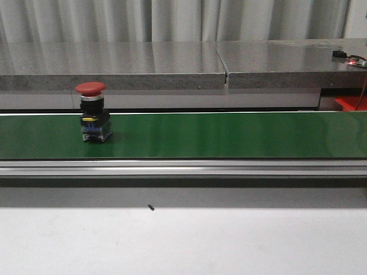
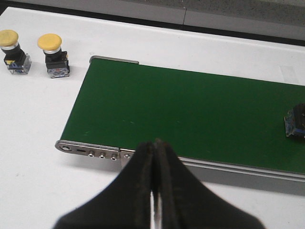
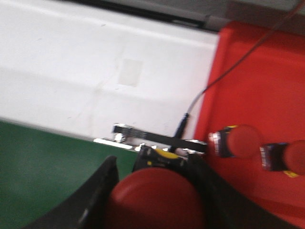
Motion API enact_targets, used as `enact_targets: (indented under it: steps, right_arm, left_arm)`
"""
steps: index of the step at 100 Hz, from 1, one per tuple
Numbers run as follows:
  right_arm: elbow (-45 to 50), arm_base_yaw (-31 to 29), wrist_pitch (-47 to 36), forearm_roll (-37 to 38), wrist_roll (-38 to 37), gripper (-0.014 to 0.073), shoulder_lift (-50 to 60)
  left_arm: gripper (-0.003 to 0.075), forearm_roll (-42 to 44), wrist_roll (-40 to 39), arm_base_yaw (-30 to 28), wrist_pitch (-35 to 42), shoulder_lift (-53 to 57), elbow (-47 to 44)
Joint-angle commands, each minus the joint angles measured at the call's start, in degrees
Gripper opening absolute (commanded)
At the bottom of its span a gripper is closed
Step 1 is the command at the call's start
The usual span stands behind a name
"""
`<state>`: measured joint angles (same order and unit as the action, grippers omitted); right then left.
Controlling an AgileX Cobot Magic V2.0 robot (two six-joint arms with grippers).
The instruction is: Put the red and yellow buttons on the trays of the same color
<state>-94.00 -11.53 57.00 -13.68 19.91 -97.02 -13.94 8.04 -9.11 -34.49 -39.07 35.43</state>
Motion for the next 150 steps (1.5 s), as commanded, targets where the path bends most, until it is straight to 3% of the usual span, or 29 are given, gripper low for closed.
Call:
enact_targets:
  steps: [1,20,60,133,140,150]
  right_arm:
    - [-5.08,-4.29,-1.02,-2.33,0.02,0.0237,0.67]
    - [-12.89,-8.49,-0.88,-5.21,0.02,0.0237,-6.28]
    - [-29.74,-8.61,-0.16,-4.99,0.02,0.0237,-26.21]
    - [-33.48,-8.61,-3.31,-3.2,0.02,0.0239,-37.19]
    - [-33.48,-8.61,-3.31,-3.2,0.02,0.0281,-37.19]
    - [-33.48,-8.61,-3.31,-3.2,0.02,0.0423,-37.12]
  left_arm:
    - [-0.002,-1.1,0.03,0.23,3.82,0.17,1.66]
    - [-0.002,-1.1,0.03,0.23,3.82,0.17,1.66]
    - [-0.002,-1.1,0.03,0.23,3.82,0.17,1.66]
    - [-0.002,-1.1,0.03,0.23,3.82,0.17,1.66]
    - [-0.002,-1.1,0.03,0.23,3.82,0.17,1.66]
    - [-0.002,-1.1,0.03,0.23,3.82,0.17,1.66]
